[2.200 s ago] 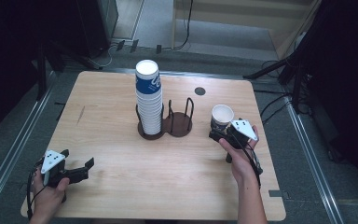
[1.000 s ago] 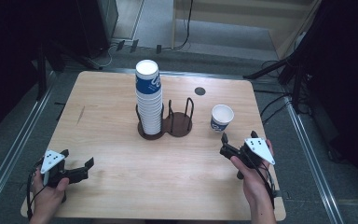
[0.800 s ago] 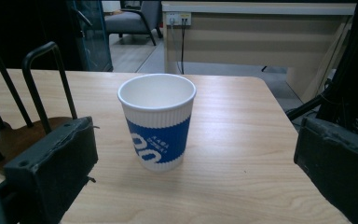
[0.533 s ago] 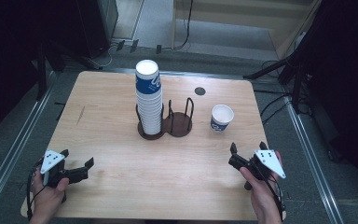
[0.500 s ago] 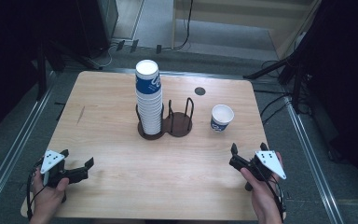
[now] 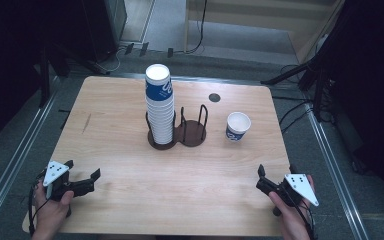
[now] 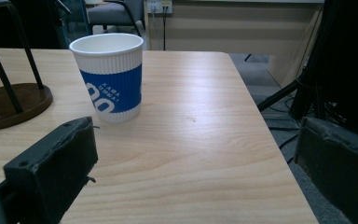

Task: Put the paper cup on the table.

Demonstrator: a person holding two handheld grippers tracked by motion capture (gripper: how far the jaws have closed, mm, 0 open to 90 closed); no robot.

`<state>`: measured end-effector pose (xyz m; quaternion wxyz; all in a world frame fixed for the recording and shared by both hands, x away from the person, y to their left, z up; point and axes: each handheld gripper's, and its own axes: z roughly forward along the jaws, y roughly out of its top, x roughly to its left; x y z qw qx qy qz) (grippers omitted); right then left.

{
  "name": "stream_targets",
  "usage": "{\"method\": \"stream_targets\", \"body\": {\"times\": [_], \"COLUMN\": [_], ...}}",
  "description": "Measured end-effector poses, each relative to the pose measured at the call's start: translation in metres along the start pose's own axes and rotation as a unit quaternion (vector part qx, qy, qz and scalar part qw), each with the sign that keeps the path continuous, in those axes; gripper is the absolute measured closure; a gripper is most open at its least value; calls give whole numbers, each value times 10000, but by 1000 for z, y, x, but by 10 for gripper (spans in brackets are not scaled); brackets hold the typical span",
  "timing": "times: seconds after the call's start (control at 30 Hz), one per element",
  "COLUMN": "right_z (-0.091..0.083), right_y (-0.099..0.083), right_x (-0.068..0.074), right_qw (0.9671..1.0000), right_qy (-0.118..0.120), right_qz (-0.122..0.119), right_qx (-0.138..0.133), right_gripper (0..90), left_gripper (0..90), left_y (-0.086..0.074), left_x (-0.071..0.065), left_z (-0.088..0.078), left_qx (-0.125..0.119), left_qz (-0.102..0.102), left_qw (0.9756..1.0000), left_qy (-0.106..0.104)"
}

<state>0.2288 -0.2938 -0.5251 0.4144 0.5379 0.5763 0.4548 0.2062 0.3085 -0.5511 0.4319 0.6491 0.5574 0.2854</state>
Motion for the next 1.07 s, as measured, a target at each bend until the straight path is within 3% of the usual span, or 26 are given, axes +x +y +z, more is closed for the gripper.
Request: {"method": "stream_targets", "body": {"times": [0.5, 0.63, 1.07], "right_z": [-26, -28, -30], "right_y": [-25, -28, -29], "right_x": [-26, -26, -24], "right_qw": [9997, 9996, 9996], "right_qy": [-168, -113, -102], "right_qz": [30, -138, -207], "right_qx": [167, 200, 190], "right_gripper": [0, 0, 0], "left_gripper": [0, 0, 0], "left_y": [0, 0, 0], "left_x": [1, 1, 1], "left_z": [-1, -1, 0], "left_qx": [-19, -25, -7], "left_qz": [-40, -54, -43], "left_qw": [10000, 10000, 10000], "left_qy": [-13, -7, 17]}}
